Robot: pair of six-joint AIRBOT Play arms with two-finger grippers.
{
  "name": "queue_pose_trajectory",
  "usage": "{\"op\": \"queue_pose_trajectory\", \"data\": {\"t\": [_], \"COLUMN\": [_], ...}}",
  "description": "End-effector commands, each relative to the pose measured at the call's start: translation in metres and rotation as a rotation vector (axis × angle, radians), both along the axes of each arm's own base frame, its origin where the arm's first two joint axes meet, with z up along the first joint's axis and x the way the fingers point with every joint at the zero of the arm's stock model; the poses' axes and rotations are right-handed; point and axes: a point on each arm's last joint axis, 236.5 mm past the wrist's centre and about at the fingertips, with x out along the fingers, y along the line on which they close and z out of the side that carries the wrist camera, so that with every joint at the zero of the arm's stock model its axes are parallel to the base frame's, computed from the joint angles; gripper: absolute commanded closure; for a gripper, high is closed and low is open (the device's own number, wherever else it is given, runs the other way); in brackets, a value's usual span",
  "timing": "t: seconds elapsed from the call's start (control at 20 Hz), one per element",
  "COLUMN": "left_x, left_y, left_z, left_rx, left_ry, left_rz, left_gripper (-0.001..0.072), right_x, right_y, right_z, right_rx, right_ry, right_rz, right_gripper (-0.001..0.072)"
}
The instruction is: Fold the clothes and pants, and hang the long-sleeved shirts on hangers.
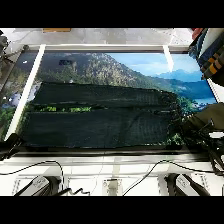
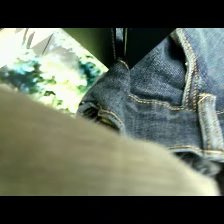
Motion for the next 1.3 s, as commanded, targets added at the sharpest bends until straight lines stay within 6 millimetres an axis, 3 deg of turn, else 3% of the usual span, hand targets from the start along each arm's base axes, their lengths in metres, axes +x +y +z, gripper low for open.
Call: {"op": "queue_pose_trajectory", "data": {"t": [0.0, 0.25, 0.45, 0.55, 0.75, 0.8, 0.9, 0.95, 1.1, 1.25], "left_x": [0.001, 0.004, 0.034, 0.045, 0.058, 0.06, 0.062, 0.062, 0.074, 0.096], "left_y": [0.011, 0.025, 0.046, 0.04, 0.013, 0.009, 0.008, 0.009, 0.021, 0.046], "left_z": [-0.007, -0.022, -0.008, -0.01, -0.034, -0.037, -0.036, -0.034, -0.01, 0.044], "left_rx": [0.034, 0.088, 0.133, 0.126, 0.066, 0.06, 0.06, 0.063, 0.116, 0.243], "left_ry": [-0.015, -0.053, -0.196, -0.209, -0.158, -0.153, -0.154, -0.158, -0.212, -0.321], "left_rz": [0.073, 0.208, 0.312, 0.298, 0.216, 0.202, 0.196, 0.196, 0.185, 0.132], "left_gripper": [0.0185, 0.0205, 0.0243, 0.0244, 0.0244, 0.0293, 0.0638, 0.0674, 0.0674, 0.0675], "right_x": [0.004, 0.0, -0.004, -0.007, -0.02, -0.023, -0.028, -0.03, -0.035, -0.036], "right_y": [0.002, 0.013, 0.02, 0.02, 0.027, 0.028, 0.028, 0.028, 0.029, 0.021], "right_z": [0.012, 0.028, 0.045, 0.053, 0.065, 0.067, 0.07, 0.07, 0.078, 0.108], "right_rx": [-0.002, -0.02, -0.046, -0.075, -0.112, -0.123, -0.146, -0.15, -0.161, -0.216], "right_ry": [-0.023, -0.052, -0.084, -0.095, -0.092, -0.091, -0.084, -0.078, -0.057, -0.044], "right_rz": [0.02, 0.107, 0.153, 0.172, 0.227, 0.239, 0.257, 0.265, 0.303, 0.359], "right_gripper": [0.0675, 0.0675, 0.0675, 0.0675, 0.0675, 0.0676, 0.0675, 0.0675, 0.0675, 0.0676]}}
